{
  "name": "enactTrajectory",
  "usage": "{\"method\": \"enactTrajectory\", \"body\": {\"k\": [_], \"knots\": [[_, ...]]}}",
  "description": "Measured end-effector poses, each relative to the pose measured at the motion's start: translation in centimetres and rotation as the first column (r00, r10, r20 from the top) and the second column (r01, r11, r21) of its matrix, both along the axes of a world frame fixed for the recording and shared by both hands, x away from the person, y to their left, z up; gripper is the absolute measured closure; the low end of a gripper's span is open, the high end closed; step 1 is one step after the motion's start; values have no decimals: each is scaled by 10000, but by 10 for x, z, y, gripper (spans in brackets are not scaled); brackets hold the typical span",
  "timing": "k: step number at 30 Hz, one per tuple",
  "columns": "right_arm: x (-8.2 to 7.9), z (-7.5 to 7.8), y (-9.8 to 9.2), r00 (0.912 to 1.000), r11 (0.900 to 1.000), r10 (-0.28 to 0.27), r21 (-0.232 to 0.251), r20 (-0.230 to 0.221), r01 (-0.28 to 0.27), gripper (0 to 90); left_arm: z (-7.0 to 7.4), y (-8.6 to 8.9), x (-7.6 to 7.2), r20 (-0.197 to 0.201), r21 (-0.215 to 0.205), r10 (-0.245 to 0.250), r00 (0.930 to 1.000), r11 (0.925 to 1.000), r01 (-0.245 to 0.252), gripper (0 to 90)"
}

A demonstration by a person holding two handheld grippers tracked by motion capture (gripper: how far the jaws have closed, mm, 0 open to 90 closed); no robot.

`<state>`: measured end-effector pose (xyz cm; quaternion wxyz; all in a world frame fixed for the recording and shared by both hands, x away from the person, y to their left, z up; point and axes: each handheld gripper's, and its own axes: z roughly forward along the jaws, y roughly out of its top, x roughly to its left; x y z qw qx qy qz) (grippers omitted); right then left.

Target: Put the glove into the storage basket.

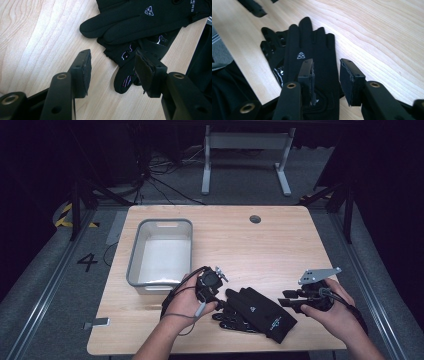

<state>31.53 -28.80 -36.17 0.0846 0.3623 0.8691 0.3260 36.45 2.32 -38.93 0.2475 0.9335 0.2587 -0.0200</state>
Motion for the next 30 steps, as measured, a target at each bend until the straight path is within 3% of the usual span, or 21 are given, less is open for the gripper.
{"method": "enactTrajectory", "body": {"k": [13, 30], "knots": [[17, -17, -17, 9914, 9955, -948, -156, -905, 938, 636, 0, 2, 2, -1, -64, 119, 9999, 9999, -119, 487], [19, -30, -26, 9739, 9899, -1355, -668, -1820, 1252, 654, -3, 0, 8, 103, -221, 316, 9994, 9993, -314, 493]]}}
